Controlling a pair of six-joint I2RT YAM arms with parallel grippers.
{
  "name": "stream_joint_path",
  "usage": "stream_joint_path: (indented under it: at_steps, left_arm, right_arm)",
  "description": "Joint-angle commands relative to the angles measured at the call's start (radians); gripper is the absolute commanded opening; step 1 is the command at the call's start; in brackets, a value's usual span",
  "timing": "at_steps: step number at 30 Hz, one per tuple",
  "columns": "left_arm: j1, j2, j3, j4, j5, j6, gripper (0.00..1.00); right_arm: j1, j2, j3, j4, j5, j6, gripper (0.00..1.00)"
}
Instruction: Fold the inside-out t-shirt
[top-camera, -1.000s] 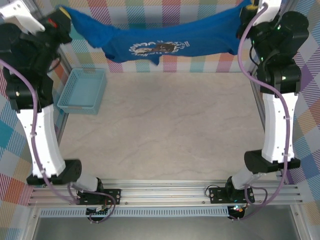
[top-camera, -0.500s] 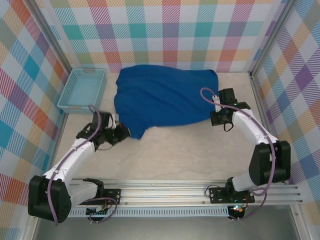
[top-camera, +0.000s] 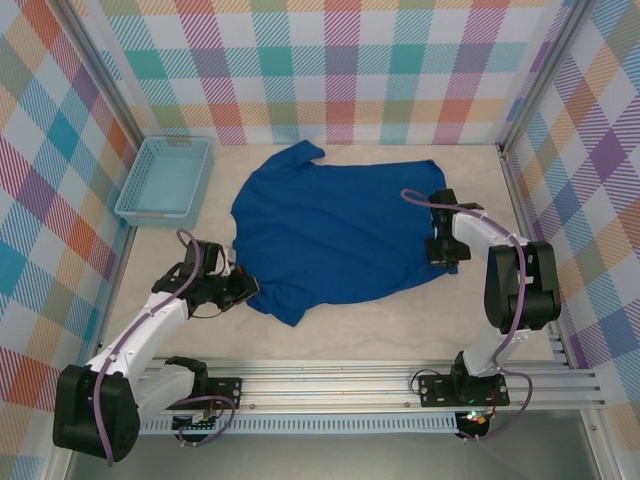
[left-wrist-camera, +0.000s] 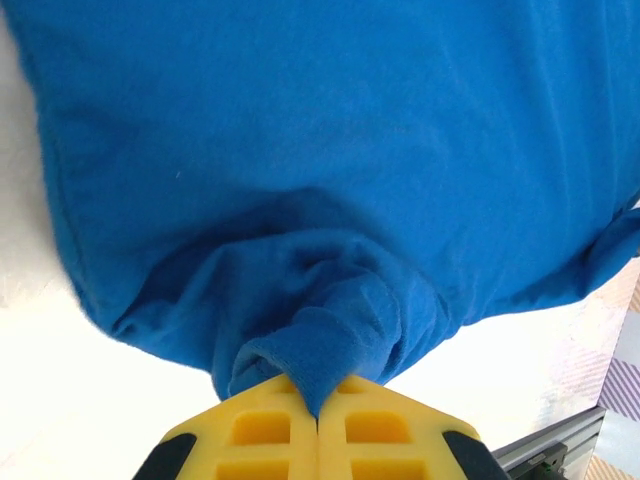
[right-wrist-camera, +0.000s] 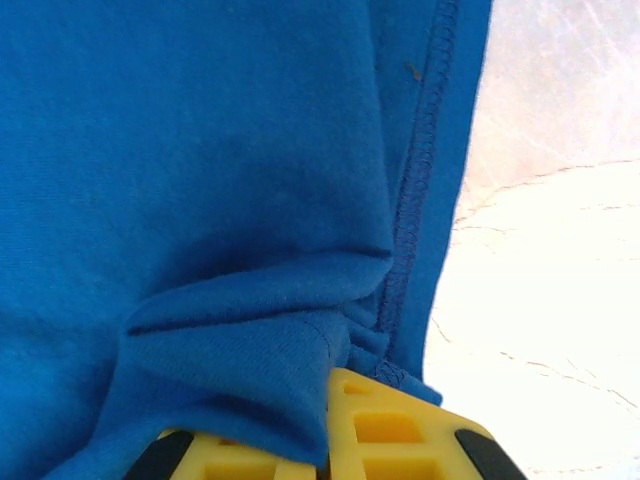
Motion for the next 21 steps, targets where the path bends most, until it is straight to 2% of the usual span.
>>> stream_joint_path:
  at_steps: [1,11,16,21]
  left_arm:
    - [-0.009,-0.026,-0.012,-0.102,-0.010,-0.024,0.00]
    - [-0.007,-0.150,0.034,-0.312,-0.033,-0.106,0.00]
    - [-0.008,-0.114,0.103,-0.416,-0.014,-0.066,0.00]
    - [-0.008,-0.126,0.083,-0.502,0.018,-0.069,0.00]
  right_arm:
    - [-0.001,-0.016,0.005,-0.074,0.067,0.030,0.10]
    - [0.002,-0.072,0.008,-0.222,0.217,0.076,0.09]
    - [0.003,-0.105,0.019,-0.308,0.248,0.088,0.11]
    - [0.013,-0.101,0.028,-0.356,0.239,0.109,0.15]
